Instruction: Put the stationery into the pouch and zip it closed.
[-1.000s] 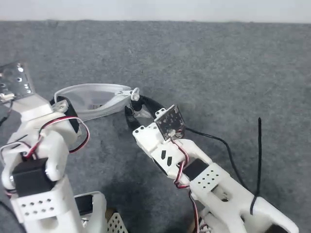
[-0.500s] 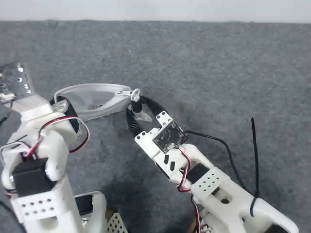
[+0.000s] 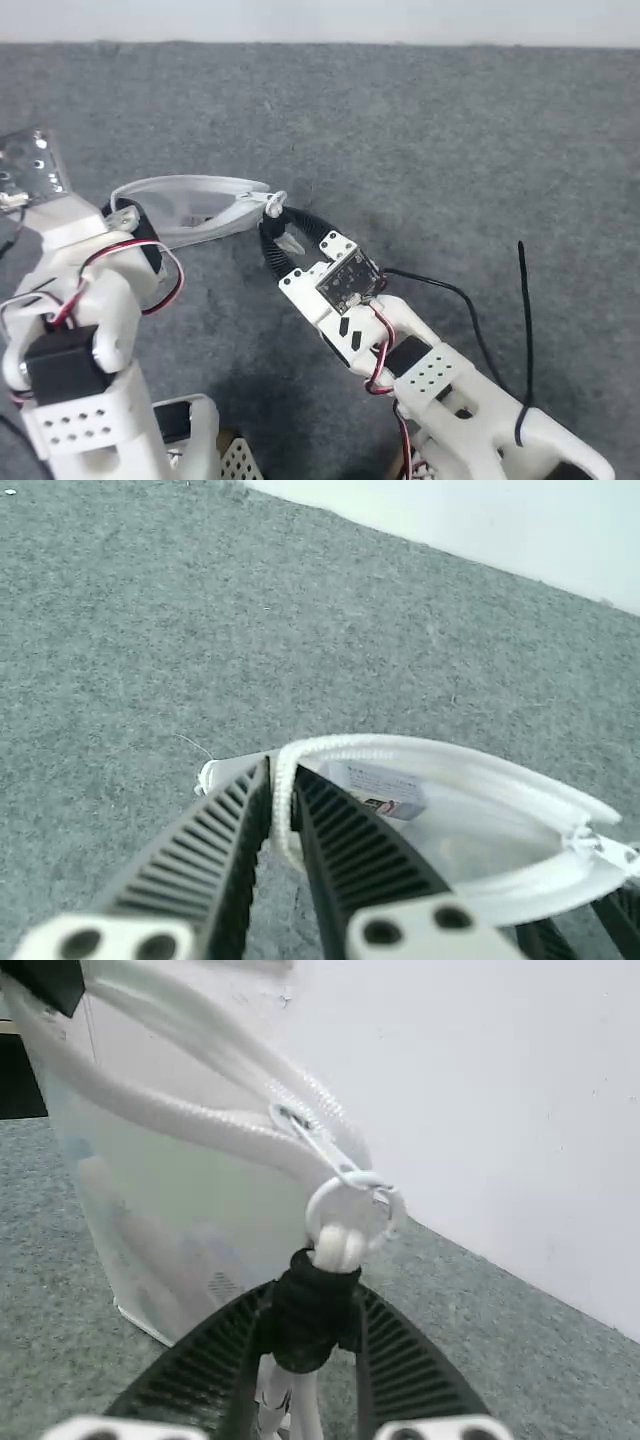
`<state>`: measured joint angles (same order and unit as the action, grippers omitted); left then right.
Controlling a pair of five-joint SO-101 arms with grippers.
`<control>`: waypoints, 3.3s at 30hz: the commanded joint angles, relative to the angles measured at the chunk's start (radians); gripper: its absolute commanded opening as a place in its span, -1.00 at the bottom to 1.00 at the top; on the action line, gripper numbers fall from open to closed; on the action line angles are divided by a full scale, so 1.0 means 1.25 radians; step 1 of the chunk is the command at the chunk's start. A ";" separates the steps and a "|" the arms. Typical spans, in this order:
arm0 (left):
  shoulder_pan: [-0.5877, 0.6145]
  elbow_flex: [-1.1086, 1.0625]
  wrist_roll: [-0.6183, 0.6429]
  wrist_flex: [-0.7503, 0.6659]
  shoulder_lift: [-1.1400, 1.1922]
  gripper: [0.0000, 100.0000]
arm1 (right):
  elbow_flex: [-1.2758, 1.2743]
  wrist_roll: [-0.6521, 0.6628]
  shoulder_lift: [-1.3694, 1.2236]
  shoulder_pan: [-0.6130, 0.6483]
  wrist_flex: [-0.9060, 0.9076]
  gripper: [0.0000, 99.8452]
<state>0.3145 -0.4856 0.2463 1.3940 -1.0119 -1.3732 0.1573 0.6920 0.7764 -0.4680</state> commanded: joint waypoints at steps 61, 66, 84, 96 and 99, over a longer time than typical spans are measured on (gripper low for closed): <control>-0.453 -0.236 -0.268 -0.471 -0.014 -0.52 | -0.010 0.147 0.879 0.090 1.065 -0.99; -0.439 -0.155 -0.266 -0.351 -0.015 -0.52 | -0.010 0.139 0.882 0.085 1.049 -0.99; -0.236 0.138 -0.339 0.211 -0.010 -0.51 | -0.085 0.052 0.876 0.002 0.796 -0.99; -0.257 0.115 -0.438 0.291 -0.010 -0.51 | -0.083 0.052 0.866 -0.029 0.743 -0.99; -0.271 0.072 -0.453 0.291 -0.012 -0.51 | -0.069 0.052 0.807 -0.035 0.716 -0.99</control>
<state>-0.0092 -0.3782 -0.3015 1.7223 -1.0242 -1.4945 0.2340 1.7446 0.7534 0.4787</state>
